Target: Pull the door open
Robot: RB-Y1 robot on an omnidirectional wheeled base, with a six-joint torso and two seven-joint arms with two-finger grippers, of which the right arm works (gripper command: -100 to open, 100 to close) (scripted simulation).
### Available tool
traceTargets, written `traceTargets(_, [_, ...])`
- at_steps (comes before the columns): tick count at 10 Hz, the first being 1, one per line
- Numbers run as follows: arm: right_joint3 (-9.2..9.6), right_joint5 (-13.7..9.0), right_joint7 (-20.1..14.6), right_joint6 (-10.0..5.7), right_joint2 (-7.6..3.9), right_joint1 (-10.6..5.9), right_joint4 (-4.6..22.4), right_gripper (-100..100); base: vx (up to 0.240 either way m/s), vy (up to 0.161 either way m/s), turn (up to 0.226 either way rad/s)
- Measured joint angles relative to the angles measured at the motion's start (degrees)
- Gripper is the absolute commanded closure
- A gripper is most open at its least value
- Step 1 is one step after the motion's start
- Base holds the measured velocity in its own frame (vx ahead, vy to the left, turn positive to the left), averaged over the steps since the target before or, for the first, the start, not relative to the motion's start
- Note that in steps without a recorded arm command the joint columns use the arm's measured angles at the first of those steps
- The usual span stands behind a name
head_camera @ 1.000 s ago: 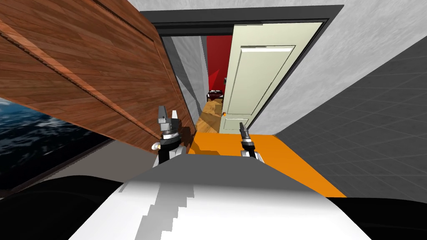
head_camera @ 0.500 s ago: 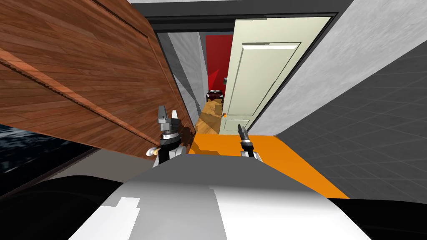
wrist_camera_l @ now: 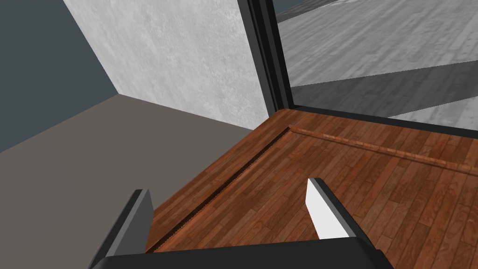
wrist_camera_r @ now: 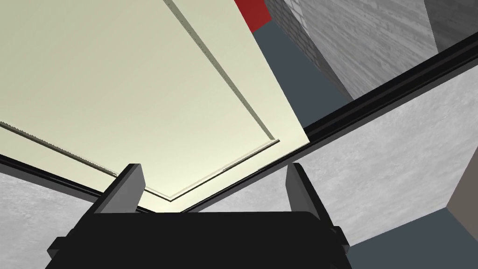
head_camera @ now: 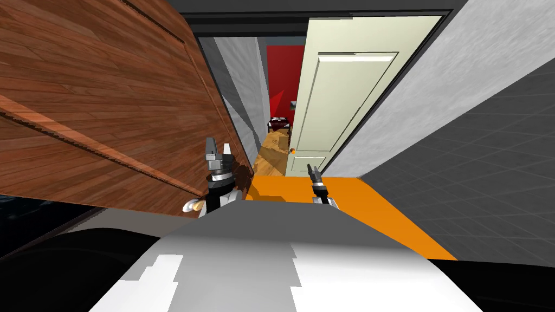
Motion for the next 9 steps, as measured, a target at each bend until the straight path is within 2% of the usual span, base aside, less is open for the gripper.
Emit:
traceTargets(6, [-1.38, 1.8, 6.4, -2.22, -0.63, -2.9, 9.2, -100, 0.096, 0.026, -0.019])
traceTargets(9, [-1.95, 2.7, 9.3, -2.93, -0.94, -4.03, 12.9, -100, 0.099, 0.032, -0.017])
